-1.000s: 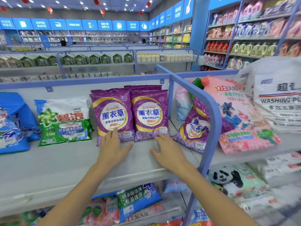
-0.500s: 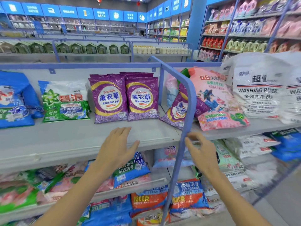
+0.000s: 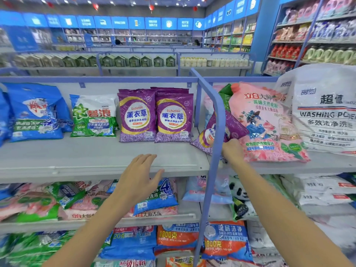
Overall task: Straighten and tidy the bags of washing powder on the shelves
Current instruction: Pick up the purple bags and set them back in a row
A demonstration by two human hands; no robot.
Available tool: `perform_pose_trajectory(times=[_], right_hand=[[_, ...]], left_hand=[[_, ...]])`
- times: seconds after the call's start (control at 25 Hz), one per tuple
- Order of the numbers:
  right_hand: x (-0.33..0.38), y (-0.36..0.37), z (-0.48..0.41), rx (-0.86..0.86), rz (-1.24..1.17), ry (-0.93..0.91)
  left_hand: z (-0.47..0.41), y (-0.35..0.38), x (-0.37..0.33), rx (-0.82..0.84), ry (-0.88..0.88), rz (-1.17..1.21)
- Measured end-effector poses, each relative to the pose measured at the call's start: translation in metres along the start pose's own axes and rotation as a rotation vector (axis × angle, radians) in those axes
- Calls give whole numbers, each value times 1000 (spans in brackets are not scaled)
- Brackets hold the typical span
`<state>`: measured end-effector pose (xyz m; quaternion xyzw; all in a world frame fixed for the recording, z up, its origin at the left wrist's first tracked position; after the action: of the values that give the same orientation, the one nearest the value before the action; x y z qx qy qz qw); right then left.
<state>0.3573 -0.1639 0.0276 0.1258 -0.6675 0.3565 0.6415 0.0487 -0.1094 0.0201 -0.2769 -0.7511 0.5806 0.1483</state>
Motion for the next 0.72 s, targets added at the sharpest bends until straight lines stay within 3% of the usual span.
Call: perform_pose_trajectory(times=[0.12, 0.32, 0.48, 0.72], right_hand=[[-5, -1, -7, -122, 0, -22], [-2, -8, 9, -172, -490, -149], [6, -48, 38, -229, -645, -189], [-36, -105, 76, -43, -1026, -50]], left_hand=[[9, 0, -1, -7, -27, 18], [25, 3, -4, -10, -46, 42], [33, 6, -7, -5, -34, 36], [42, 21, -16, 46, 11, 40]])
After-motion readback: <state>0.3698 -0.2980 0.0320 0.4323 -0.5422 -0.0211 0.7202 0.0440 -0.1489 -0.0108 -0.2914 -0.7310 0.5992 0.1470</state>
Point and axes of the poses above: each hand's wrist, its own z-axis away from the middle knuckle, its own y-axis out of the palm, x = y × z, the point moved 6 cm from there along -z, towards the middle knuckle, and after that the axes turned 14 degrees about -z, right-handed, at the moved point
